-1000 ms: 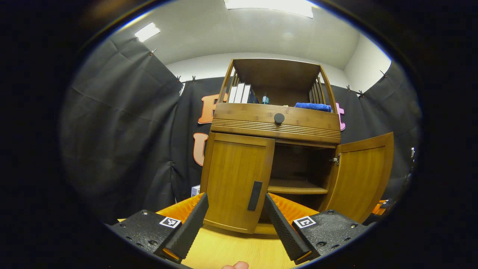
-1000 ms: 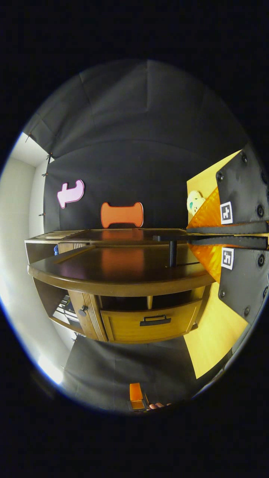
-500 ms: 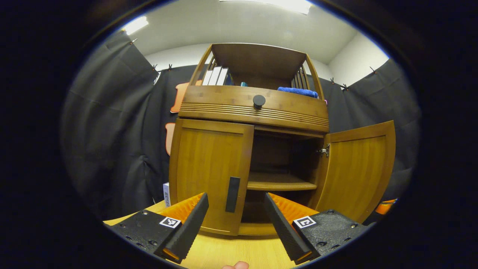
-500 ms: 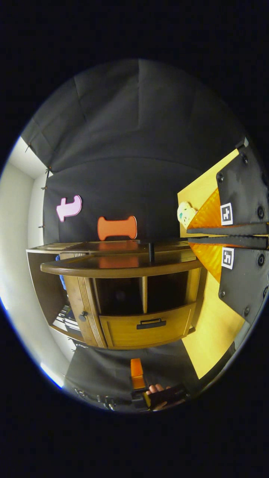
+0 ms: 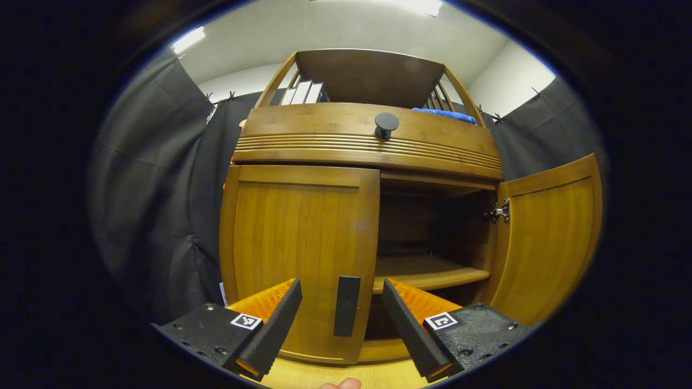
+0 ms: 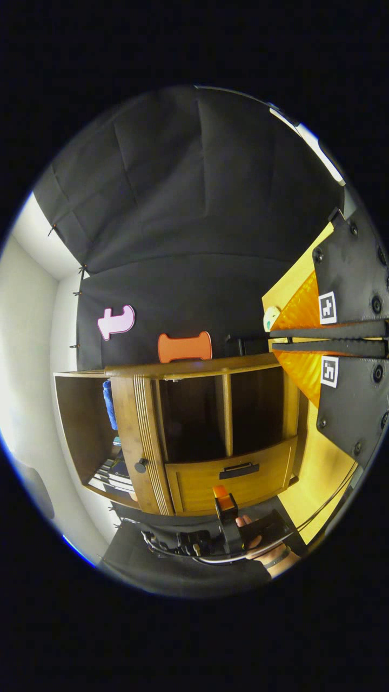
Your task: Open the right door of the double-door shoe cabinet with the right hand, and open the left door with the left hand.
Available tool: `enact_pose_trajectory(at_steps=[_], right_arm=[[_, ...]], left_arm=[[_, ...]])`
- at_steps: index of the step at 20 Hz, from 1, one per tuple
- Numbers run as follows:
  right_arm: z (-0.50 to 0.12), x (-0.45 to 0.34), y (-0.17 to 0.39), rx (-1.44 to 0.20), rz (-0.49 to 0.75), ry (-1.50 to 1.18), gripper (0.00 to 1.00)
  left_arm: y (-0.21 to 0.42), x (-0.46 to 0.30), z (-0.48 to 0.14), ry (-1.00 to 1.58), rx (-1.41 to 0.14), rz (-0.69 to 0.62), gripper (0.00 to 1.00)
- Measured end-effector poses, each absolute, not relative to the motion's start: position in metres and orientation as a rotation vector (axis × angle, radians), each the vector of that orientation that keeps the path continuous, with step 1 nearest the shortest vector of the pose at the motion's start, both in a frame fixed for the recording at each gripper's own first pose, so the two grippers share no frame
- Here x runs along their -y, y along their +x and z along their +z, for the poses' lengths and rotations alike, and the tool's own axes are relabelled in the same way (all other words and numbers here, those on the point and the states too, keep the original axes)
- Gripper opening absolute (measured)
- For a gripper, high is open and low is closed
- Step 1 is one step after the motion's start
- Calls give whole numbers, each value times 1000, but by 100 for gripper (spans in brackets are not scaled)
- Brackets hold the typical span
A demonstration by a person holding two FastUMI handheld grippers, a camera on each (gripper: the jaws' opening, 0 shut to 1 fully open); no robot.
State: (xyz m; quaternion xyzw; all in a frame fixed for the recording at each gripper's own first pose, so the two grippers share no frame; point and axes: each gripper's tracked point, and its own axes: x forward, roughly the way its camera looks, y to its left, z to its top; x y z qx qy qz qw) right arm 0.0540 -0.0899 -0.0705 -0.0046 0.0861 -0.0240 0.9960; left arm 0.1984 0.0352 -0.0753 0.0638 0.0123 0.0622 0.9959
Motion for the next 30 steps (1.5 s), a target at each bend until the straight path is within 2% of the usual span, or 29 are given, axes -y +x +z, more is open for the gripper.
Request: enact_pose_trajectory(at_steps=[1, 2, 3, 4, 5, 6, 8, 9, 10, 12, 16, 17, 18, 19, 20, 25, 30], right_arm=[[-71, 84, 52, -162, -54, 1, 4], [-74, 79, 52, -160, -64, 10, 9], [-80, 75, 50, -162, -72, 19, 0], [-84, 68, 51, -173, -68, 28, 8], [-85, 61, 49, -175, -66, 39, 0], [-85, 56, 49, -173, -64, 48, 11], [-85, 48, 51, -174, -67, 50, 11], [-86, 45, 50, -172, -67, 45, 22], [-86, 45, 49, -169, -71, 35, 33], [-88, 39, 47, -176, -52, 24, 54], [-89, 28, 47, -181, -23, 32, 89], [-90, 27, 47, -187, -19, 27, 100], [-90, 27, 46, -189, -15, 23, 98], [-90, 27, 44, -190, -11, 20, 89], [-89, 27, 43, -190, -8, 18, 97], [-88, 33, 36, -192, -14, 6, 97], [-87, 35, 33, -186, -23, 14, 97]], left_arm=[[205, -35, -82, 125, -33, 106, 95], [210, -34, -90, 120, -42, 87, 95], [217, -34, -98, 111, -54, 72, 92], [223, -34, -106, 99, -63, 59, 92], [230, -35, -111, 91, -67, 52, 92], [234, -35, -117, 95, -72, 50, 92], [239, -36, -125, 124, -73, 48, 95], [241, -36, -126, 138, -66, 44, 92], [243, -35, -127, 148, -59, 40, 95], [245, -36, -134, 146, -63, 35, 92], [253, -45, -140, 131, -59, 64, 92], [255, -49, -142, 132, -55, 73, 92], [258, -52, -144, 137, -55, 78, 92], [263, -54, -147, 144, -58, 87, 92], [267, -58, -149, 149, -60, 95, 94], [280, -61, -165, 147, -91, 85, 92], [276, -55, -165, 112, -97, 53, 42]])
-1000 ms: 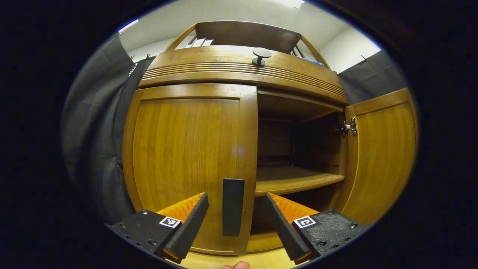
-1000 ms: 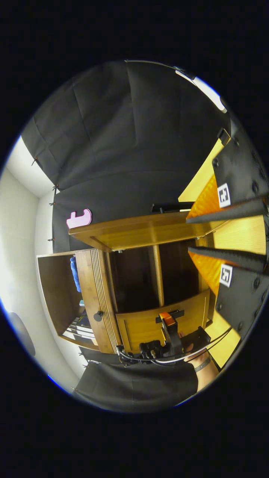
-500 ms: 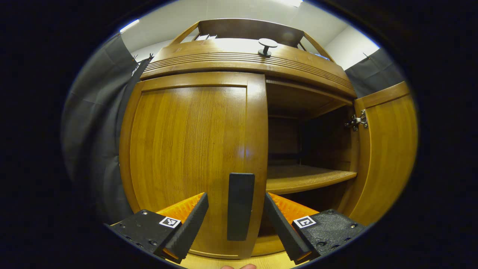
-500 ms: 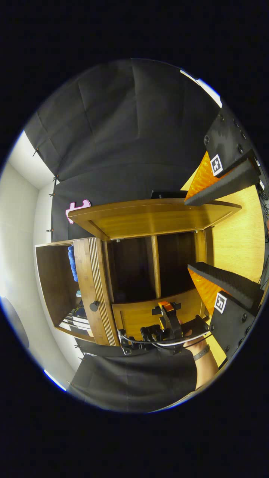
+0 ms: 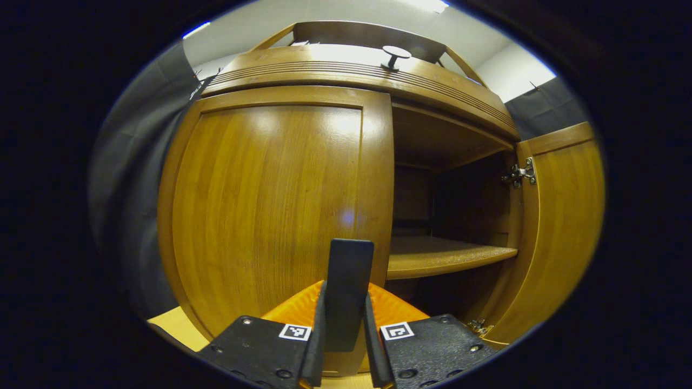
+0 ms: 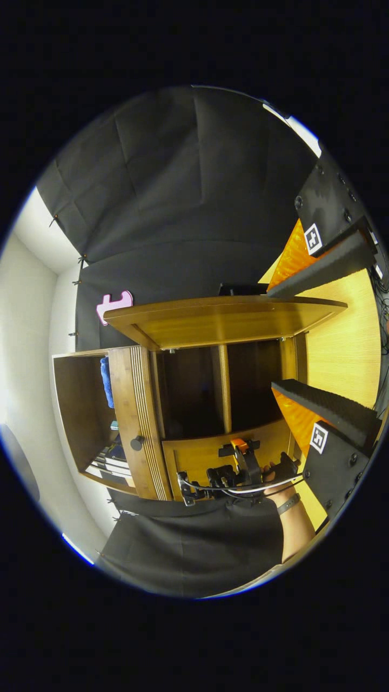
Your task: Open the right door of the double-door shoe cabinet with the right hand, and open the left door with the left hand.
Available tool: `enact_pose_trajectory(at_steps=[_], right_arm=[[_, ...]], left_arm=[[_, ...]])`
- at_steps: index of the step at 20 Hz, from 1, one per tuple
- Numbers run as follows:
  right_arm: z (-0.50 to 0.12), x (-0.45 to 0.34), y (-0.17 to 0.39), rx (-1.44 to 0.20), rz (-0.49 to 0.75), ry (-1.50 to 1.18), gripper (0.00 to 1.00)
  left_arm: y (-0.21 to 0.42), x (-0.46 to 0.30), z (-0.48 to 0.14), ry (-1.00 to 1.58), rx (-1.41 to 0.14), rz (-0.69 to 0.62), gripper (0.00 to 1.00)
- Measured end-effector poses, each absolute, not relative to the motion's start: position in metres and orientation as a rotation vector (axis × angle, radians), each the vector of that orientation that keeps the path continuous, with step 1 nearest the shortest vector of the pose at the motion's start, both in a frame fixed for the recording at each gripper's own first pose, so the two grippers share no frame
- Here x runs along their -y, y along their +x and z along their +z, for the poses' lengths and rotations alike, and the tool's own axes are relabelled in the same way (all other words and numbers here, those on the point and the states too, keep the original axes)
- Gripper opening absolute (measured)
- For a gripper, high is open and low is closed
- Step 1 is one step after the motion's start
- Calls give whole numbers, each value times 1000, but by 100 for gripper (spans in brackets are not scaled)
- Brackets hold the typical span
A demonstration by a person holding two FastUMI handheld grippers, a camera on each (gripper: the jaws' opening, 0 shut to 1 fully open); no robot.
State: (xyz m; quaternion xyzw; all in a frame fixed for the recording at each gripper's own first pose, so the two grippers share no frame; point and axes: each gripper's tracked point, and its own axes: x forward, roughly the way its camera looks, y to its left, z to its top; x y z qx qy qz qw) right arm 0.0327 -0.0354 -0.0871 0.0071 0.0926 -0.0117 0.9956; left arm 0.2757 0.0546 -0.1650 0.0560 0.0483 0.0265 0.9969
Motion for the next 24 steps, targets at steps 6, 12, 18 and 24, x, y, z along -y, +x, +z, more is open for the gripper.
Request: enact_pose_trajectory(at_steps=[6, 12, 18, 24], right_arm=[[-97, 21, 34, -201, 4, 28, 100], [-102, 4, 40, -212, 63, 16, 87], [-105, -13, 58, -217, 141, 3, 87], [-115, -34, 72, -236, 202, -4, 87]], left_arm=[[266, -55, -154, 155, -139, 29, 29], [197, -66, -142, 156, -149, 12, 29], [121, -104, -122, 181, -164, 67, 28], [72, -155, -105, 201, -157, 168, 22]])
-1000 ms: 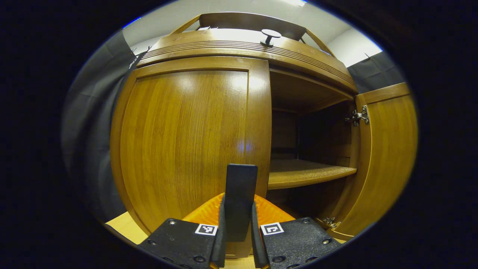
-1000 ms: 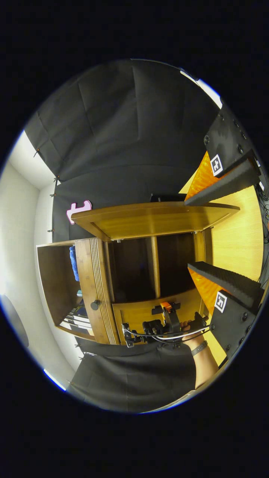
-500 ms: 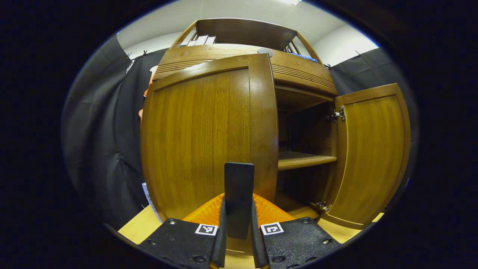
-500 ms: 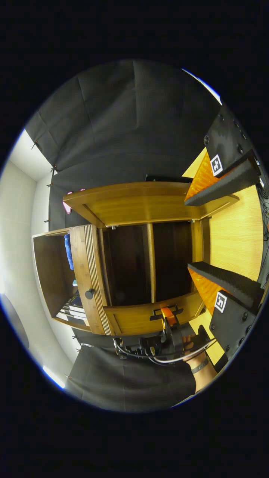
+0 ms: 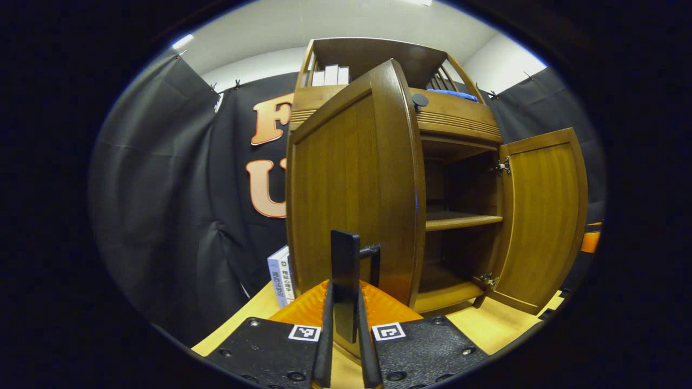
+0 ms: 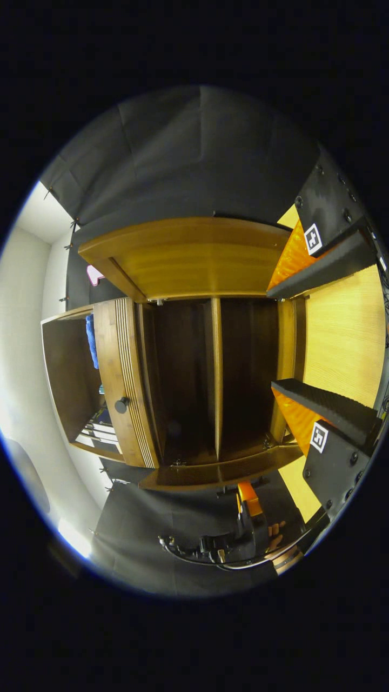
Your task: Open the right door of the double-door shoe cabinet with the right hand, and open the left door with the left hand.
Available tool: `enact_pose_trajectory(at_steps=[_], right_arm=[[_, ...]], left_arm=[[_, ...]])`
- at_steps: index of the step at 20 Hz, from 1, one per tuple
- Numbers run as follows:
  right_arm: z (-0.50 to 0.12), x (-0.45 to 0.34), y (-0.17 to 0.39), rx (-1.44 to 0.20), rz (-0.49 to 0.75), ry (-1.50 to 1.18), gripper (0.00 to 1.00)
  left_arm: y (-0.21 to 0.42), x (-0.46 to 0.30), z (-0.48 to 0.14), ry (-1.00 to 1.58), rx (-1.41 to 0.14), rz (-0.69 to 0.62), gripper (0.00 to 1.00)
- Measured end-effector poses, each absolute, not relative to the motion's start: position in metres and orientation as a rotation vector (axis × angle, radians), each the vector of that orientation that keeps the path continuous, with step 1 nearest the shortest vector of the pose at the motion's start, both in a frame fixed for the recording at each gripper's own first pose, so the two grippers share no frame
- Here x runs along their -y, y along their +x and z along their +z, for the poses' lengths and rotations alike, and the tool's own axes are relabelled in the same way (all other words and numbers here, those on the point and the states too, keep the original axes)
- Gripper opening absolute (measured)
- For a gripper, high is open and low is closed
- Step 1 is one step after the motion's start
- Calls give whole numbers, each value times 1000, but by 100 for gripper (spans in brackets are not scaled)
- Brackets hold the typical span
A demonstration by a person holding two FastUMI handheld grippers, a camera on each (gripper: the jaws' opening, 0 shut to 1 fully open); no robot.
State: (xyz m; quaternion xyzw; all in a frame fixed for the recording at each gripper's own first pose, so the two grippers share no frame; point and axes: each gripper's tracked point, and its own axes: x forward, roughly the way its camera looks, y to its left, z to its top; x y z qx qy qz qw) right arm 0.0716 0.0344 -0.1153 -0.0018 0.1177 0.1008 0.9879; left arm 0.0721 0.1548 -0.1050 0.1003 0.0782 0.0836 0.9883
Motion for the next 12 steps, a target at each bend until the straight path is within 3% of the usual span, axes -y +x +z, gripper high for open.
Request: enact_pose_trajectory(at_steps=[7, 8, 11, 12], right_arm=[[-116, -58, 88, -242, 255, -1, 87], [-117, -61, 90, -245, 257, -2, 97], [-117, -66, 96, -254, 259, 2, 97], [-118, -67, 97, -257, 257, 4, 97]], left_arm=[[41, -229, -93, 175, -137, 261, 10], [37, -245, -90, 187, -141, 273, 7], [35, -253, -88, 146, -140, 198, 2], [35, -255, -88, 149, -138, 177, 5]])
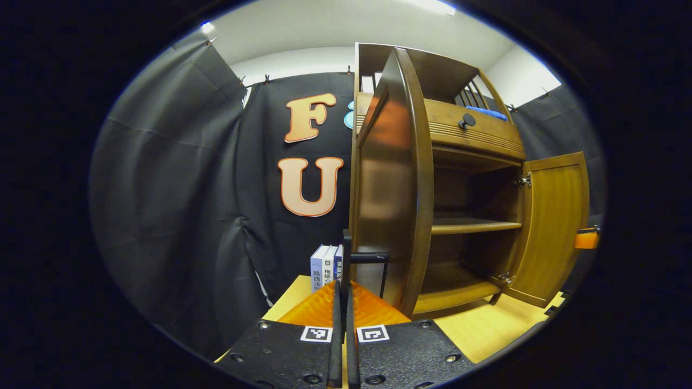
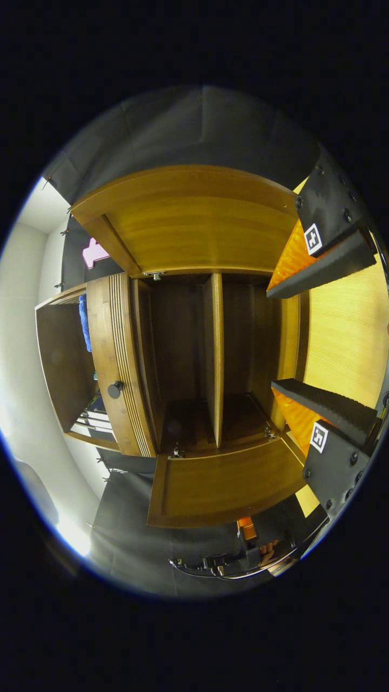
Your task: Open the right door of the double-door shoe cabinet with the right hand, and open the left door with the left hand.
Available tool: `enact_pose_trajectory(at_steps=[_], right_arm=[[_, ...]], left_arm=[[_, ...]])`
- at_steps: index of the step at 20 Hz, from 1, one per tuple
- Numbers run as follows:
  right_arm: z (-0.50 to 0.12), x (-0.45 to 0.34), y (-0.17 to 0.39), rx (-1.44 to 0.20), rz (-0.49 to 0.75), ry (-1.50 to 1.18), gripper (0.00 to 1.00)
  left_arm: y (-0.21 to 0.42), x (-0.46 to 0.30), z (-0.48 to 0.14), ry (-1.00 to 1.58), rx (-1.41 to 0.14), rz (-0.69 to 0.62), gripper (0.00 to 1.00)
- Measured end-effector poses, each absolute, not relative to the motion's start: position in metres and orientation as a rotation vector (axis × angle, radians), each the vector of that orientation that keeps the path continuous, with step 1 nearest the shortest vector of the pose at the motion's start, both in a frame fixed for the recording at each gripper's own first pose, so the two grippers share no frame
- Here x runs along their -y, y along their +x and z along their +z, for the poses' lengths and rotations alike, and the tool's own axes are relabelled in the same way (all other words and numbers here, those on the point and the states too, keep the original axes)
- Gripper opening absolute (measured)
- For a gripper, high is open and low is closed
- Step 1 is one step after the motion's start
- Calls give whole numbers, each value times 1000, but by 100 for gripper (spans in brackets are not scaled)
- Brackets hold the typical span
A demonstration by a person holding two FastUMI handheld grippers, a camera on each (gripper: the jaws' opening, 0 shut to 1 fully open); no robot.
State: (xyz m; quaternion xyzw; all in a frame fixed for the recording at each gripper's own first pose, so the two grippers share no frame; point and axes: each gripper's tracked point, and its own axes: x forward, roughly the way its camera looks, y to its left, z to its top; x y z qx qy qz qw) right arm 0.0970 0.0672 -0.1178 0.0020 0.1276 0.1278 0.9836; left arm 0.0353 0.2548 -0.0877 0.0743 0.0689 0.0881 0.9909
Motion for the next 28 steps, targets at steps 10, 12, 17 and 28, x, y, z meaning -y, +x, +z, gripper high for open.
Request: enact_pose_trajectory(at_steps=[10, 12, 17, 28], right_arm=[[-118, -90, 103, -268, 268, 5, 87], [-119, -91, 108, -269, 272, 1, 87], [-122, -93, 116, -277, 294, 9, 87], [-100, -75, 118, -181, 269, -7, 97]], left_arm=[[13, -293, -84, 164, -149, 35, 2], [1, -294, -85, 169, -165, 64, 5], [-28, -252, -59, 198, -126, 105, 1], [62, -121, -40, 51, -20, 72, 6]])
